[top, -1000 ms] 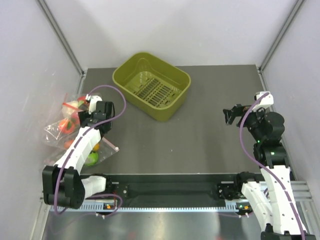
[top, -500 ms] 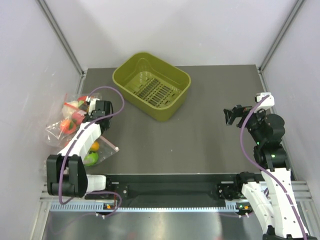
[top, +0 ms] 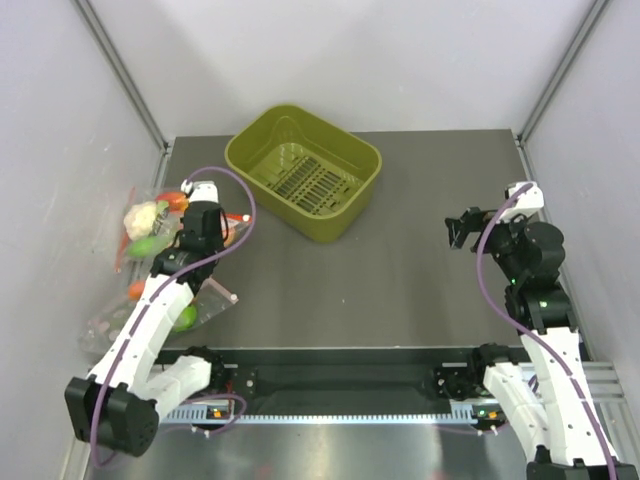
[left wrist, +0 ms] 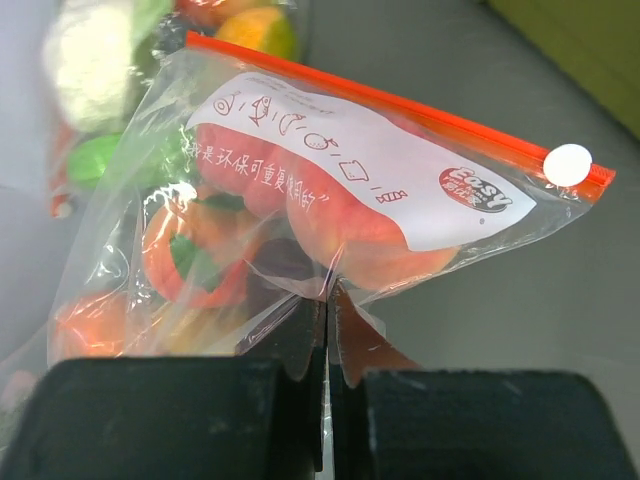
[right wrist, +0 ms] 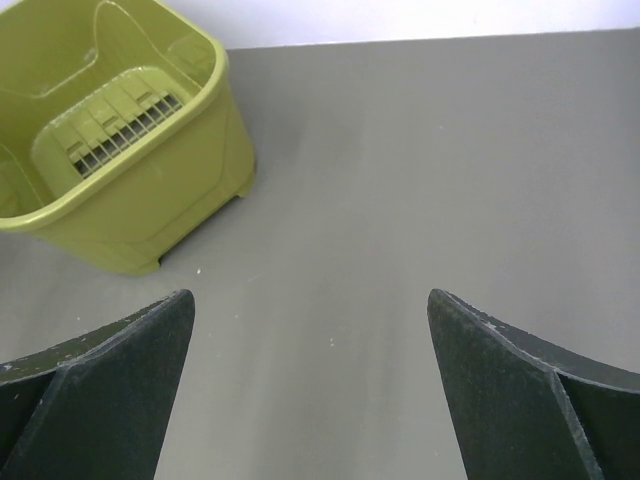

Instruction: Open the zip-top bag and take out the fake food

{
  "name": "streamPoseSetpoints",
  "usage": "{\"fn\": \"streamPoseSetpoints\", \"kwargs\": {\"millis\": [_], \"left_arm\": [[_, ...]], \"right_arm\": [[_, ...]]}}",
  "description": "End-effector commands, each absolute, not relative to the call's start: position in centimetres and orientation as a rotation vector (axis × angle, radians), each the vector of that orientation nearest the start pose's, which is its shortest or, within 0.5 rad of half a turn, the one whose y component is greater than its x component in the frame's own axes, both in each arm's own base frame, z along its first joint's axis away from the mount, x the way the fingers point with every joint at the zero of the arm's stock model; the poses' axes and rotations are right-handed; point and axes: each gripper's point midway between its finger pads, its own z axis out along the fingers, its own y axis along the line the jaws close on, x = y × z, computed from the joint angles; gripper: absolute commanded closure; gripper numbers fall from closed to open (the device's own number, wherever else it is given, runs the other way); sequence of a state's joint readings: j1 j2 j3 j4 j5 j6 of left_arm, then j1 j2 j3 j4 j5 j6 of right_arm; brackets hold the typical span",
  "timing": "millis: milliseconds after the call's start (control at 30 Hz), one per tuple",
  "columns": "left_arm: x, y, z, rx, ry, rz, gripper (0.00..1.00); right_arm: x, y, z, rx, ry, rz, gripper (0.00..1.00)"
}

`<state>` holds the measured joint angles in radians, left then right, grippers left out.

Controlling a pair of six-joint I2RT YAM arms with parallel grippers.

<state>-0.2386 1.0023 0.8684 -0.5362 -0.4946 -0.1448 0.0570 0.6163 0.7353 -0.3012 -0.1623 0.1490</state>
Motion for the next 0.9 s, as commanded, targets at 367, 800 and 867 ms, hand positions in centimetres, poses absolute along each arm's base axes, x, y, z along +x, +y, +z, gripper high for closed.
{"fn": "streamPoseSetpoints", "kwargs": {"millis": [367, 800, 867], "left_arm": [[24.6, -9.0, 27.1, 0.199, 1.967, -0.354, 1.0], [18.3, -18.2, 30.0, 0.615, 1.856, -0.986, 1.0], [18.3, -19.0, 30.6, 0.614, 1.839, -1.055, 1.0]], "right_arm": [[28.9, 5.5, 27.1, -0.058, 1.802, 0.298, 0.0], [25.8, 12.3, 29.0, -0.423, 1.663, 0.653, 0.0], [23.7, 15.0, 29.6, -0.579, 1.581, 0.787, 0.0]]}}
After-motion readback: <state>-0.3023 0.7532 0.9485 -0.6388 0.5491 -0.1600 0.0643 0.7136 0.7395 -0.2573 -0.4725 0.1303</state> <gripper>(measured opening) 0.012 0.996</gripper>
